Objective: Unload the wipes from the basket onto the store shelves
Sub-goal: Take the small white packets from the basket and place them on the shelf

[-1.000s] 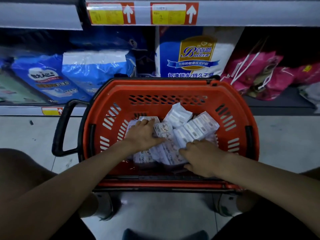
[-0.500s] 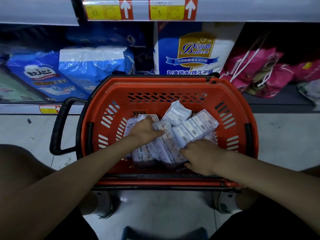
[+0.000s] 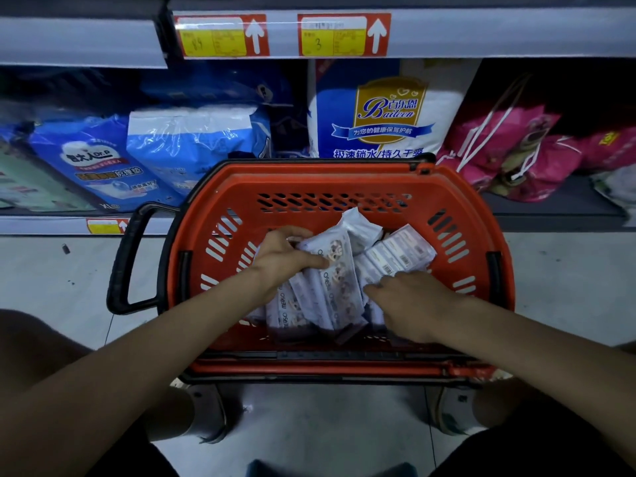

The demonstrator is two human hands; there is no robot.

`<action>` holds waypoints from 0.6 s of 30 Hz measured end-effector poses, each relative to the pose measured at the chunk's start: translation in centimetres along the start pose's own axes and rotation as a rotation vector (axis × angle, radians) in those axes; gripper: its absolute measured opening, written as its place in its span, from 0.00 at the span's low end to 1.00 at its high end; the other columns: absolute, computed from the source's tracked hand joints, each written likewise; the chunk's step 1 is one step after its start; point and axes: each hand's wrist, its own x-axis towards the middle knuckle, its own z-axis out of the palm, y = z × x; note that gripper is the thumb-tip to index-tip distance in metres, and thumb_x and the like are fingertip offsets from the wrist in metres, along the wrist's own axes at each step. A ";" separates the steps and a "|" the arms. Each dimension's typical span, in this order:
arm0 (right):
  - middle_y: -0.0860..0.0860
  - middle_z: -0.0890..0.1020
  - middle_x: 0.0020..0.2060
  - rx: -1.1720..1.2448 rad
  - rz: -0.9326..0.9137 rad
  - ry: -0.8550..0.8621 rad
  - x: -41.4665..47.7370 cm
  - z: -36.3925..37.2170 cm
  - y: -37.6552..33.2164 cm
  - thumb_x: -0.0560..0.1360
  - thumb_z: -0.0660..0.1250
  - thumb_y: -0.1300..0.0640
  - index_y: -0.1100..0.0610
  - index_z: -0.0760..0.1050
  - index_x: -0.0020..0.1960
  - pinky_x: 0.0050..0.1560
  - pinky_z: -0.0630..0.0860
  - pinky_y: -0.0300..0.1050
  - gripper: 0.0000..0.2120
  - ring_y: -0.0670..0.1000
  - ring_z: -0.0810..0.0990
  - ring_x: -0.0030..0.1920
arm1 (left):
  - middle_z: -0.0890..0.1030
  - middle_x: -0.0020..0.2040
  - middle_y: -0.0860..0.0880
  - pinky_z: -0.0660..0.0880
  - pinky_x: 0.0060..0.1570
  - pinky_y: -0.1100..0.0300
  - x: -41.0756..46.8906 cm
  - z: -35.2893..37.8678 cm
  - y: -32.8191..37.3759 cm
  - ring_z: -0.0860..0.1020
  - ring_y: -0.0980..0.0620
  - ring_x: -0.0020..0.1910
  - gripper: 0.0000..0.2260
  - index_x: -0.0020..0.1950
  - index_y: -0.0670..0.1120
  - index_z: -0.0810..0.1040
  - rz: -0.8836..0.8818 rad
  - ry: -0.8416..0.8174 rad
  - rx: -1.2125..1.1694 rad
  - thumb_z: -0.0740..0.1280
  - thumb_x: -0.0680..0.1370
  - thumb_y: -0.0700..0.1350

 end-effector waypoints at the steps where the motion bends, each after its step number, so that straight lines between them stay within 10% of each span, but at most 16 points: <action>1: 0.57 0.76 0.65 0.004 0.012 0.034 -0.1 -0.3 0.2 0.82 0.61 0.56 0.55 0.63 0.77 0.54 0.72 0.51 0.24 0.61 0.77 0.63 | 0.85 0.55 0.44 0.84 0.55 0.51 -0.1 -0.4 0.5 0.85 0.46 0.54 0.23 0.58 0.46 0.82 0.013 0.006 -0.005 0.84 0.66 0.35; 8: 0.54 0.73 0.71 0.387 -0.009 0.354 -1.0 -3.2 0.1 0.83 0.57 0.38 0.46 0.42 0.84 0.53 0.79 0.54 0.37 0.57 0.79 0.61 | 0.89 0.43 0.46 0.82 0.37 0.64 -1.7 -2.6 3.9 0.88 0.52 0.40 0.13 0.55 0.41 0.85 0.022 0.047 -0.230 0.79 0.72 0.37; 13: 0.49 0.61 0.79 0.564 0.070 0.445 -1.5 -4.7 -1.7 0.73 0.53 0.23 0.43 0.42 0.83 0.67 0.74 0.55 0.47 0.56 0.70 0.74 | 0.88 0.50 0.42 0.82 0.41 0.62 -2.4 -3.1 5.4 0.88 0.47 0.49 0.23 0.63 0.39 0.81 -0.005 0.049 -0.387 0.80 0.71 0.44; 18: 0.52 0.64 0.74 0.438 0.126 0.575 -1.0 -4.6 -1.7 0.74 0.70 0.35 0.48 0.48 0.83 0.64 0.74 0.53 0.48 0.57 0.70 0.70 | 0.88 0.48 0.44 0.82 0.39 0.63 -3.2 -3.0 5.7 0.87 0.47 0.50 0.19 0.60 0.40 0.83 -0.046 0.041 -0.468 0.79 0.72 0.45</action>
